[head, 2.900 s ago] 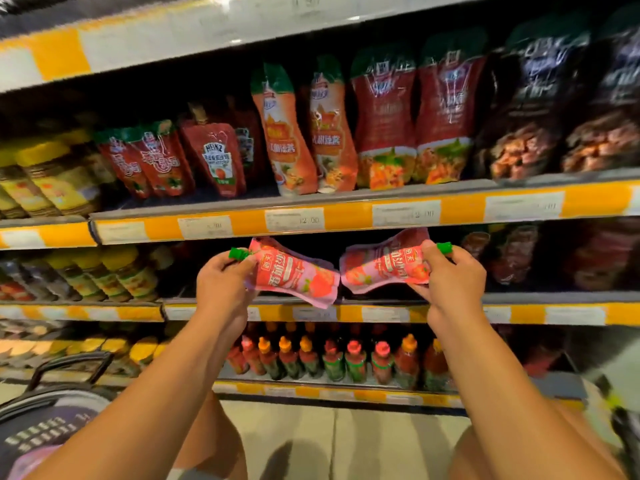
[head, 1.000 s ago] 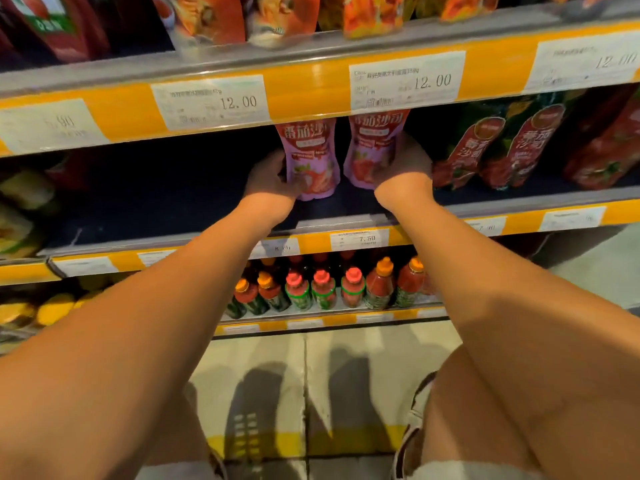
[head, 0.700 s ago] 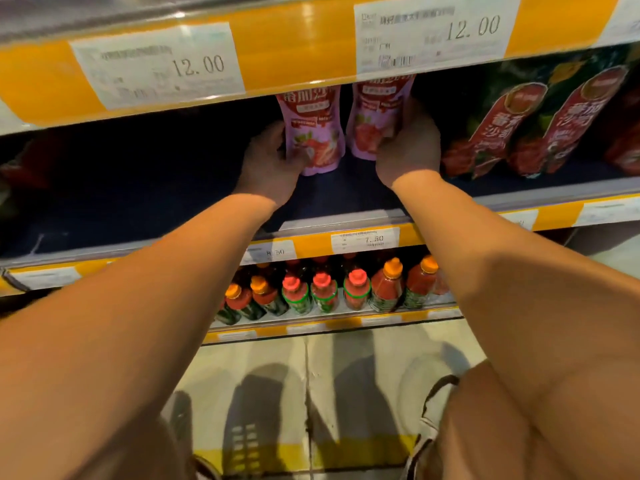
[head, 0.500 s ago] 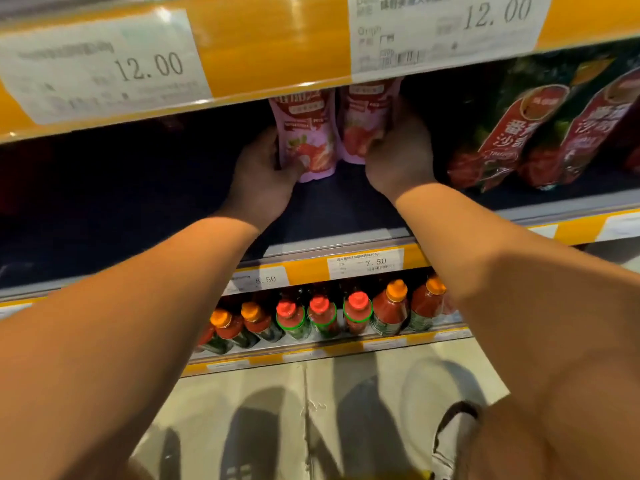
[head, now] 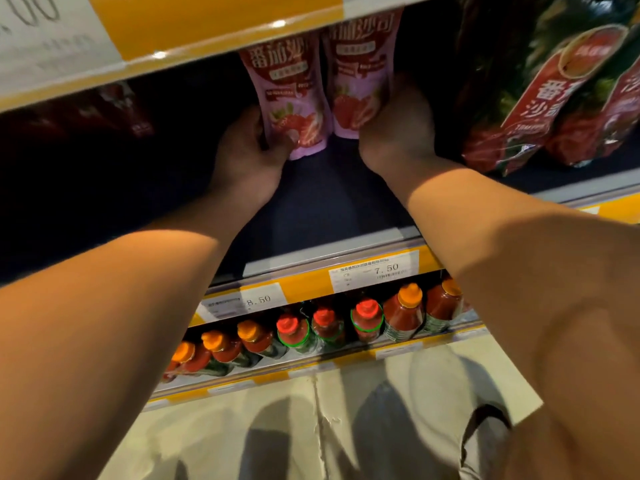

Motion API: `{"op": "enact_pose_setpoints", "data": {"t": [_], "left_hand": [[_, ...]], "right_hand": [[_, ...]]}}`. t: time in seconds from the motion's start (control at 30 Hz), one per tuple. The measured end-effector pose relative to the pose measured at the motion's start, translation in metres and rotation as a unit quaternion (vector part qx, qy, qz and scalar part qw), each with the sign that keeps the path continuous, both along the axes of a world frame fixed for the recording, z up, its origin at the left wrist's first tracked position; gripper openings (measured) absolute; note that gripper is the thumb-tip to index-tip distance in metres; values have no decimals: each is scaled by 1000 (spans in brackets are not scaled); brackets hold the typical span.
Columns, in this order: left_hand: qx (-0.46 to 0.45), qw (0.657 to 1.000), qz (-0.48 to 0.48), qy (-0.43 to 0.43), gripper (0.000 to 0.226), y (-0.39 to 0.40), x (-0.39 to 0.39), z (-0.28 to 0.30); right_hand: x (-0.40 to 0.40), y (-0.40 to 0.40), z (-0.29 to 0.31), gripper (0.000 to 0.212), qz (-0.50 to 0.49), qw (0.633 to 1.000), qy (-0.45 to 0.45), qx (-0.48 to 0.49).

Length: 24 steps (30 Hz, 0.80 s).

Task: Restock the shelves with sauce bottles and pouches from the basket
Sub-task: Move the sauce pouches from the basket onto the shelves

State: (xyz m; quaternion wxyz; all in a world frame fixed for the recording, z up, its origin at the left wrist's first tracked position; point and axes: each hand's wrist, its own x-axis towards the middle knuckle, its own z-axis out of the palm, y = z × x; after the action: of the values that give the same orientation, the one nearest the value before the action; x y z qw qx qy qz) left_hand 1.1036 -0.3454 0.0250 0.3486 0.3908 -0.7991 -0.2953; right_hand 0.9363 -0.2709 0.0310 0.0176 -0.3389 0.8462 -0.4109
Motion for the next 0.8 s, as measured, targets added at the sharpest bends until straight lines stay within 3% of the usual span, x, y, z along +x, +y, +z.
{"op": "enact_pose_setpoints", "data": {"t": [0.27, 0.5, 0.7, 0.8], "left_hand": [[2, 1000, 2, 12, 45, -19, -10, -7], [21, 1000, 3, 14, 43, -29, -18, -6], [10, 999, 21, -24, 42, -32, -17, -11], [9, 999, 22, -27, 47, -31, -13, -10]], "right_hand": [[-12, -11, 2, 39, -45, 998, -40, -7], [-19, -21, -1, 49, -54, 997, -2, 48], [-20, -23, 1, 46, -66, 997, -4, 37], [-17, -23, 5, 49, -54, 994, 18, 96]]}}
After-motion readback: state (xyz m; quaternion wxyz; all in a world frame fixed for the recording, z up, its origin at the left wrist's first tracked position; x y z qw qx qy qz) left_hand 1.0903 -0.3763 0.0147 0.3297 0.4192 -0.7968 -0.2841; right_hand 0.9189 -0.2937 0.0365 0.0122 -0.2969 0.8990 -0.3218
